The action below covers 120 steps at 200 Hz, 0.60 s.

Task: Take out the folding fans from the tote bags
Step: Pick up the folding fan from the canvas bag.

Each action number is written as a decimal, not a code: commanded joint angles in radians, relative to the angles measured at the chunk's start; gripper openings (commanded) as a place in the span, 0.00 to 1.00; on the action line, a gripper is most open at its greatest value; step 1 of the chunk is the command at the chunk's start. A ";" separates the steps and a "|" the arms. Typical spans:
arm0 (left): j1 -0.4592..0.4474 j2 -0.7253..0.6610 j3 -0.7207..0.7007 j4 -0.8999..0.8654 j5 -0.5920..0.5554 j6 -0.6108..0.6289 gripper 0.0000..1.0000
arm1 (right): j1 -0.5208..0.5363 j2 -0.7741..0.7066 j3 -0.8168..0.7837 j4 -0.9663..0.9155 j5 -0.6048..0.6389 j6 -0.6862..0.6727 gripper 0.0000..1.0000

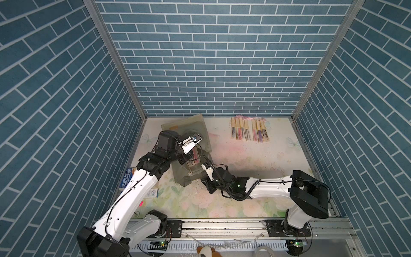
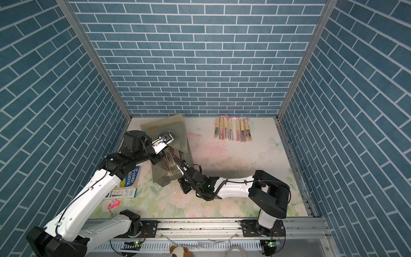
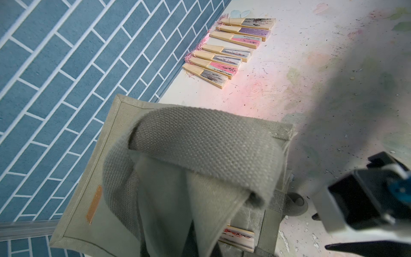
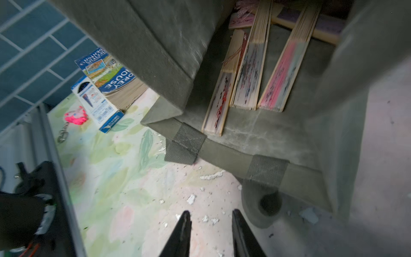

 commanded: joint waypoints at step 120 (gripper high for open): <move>-0.017 -0.013 0.083 -0.028 -0.016 -0.041 0.00 | -0.047 0.192 0.236 -0.134 0.154 -0.166 0.32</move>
